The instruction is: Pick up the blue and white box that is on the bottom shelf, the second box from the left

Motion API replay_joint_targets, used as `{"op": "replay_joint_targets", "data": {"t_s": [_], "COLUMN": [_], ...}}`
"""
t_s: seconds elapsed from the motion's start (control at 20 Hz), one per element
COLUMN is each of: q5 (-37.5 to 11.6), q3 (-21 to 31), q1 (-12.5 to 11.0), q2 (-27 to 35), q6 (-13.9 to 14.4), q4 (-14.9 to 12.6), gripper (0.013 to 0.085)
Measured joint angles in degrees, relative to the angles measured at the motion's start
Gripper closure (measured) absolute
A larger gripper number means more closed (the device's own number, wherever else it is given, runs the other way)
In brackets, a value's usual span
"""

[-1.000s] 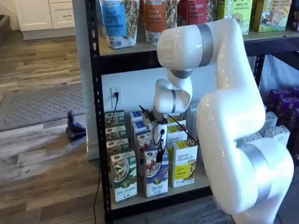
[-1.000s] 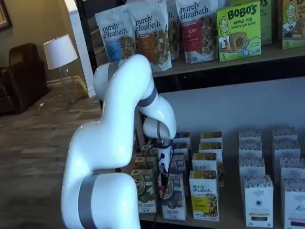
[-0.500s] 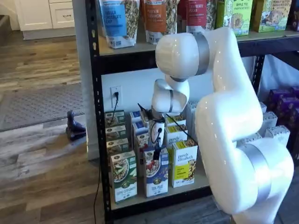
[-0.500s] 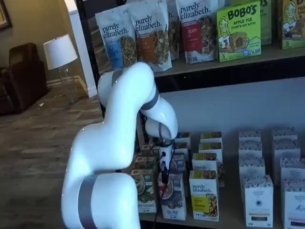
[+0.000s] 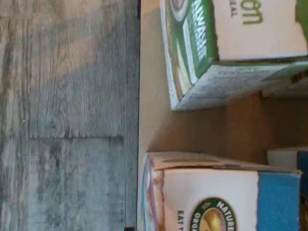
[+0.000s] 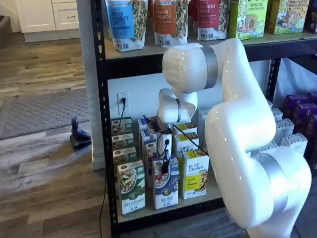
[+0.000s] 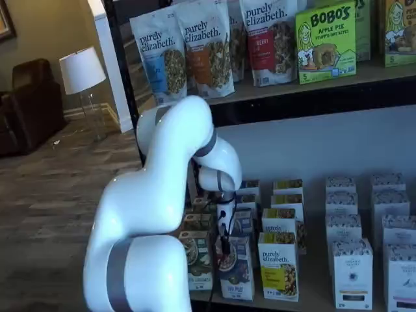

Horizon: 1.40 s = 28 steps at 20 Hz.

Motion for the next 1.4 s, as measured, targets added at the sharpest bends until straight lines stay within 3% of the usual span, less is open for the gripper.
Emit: {"op": "replay_joint_targets", "data": {"t_s": [0.35,1.4], "q5": [0.8,-1.2], "q3": [-0.3,-0.3], "q1": [0.1,0.3], "q2": [1.0,2.5], "q6": [2.4,3.5], "q4": [-2.7,-4.0], "gripper": [0.0130,0.0130]}}
